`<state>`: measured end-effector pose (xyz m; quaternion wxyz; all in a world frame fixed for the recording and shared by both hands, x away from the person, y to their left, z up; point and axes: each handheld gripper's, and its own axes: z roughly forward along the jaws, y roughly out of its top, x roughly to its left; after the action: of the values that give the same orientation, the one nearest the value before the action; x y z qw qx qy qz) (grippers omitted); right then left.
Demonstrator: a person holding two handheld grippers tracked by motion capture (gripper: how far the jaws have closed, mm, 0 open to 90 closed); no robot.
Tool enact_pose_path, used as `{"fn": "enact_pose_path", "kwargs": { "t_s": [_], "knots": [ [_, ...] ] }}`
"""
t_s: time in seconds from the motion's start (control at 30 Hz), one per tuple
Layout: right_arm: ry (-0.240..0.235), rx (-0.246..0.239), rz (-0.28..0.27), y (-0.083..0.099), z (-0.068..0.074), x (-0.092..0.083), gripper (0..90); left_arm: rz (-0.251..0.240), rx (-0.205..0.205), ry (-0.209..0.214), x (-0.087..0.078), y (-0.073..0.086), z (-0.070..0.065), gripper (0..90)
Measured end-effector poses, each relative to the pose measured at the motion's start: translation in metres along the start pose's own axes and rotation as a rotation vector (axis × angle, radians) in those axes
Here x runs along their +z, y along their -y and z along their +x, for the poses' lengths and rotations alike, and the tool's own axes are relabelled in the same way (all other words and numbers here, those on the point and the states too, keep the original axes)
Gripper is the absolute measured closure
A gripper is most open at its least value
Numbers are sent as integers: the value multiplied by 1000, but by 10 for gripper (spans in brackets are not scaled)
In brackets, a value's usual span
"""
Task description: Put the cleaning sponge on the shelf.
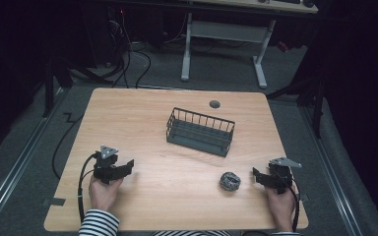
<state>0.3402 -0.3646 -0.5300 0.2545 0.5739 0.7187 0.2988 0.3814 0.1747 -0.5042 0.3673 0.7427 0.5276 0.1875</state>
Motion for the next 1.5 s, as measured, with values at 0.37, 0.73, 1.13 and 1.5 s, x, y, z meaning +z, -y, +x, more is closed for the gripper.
{"fn": "enact_pose_path", "kwargs": {
  "t_s": [0.37,0.73,1.13,1.5],
  "knots": [
    [-11,-6,1,0,1,0,293,-19,22,88,6,-31,-17,361],
    [-18,-12,0,0,2,0,294,-21,69,149,12,-69,-37,340],
    [-20,-13,0,0,2,0,293,-12,125,178,21,-107,-58,347],
    [-21,-17,0,0,2,0,293,-1,142,181,32,-141,-66,365]
  ]
}}
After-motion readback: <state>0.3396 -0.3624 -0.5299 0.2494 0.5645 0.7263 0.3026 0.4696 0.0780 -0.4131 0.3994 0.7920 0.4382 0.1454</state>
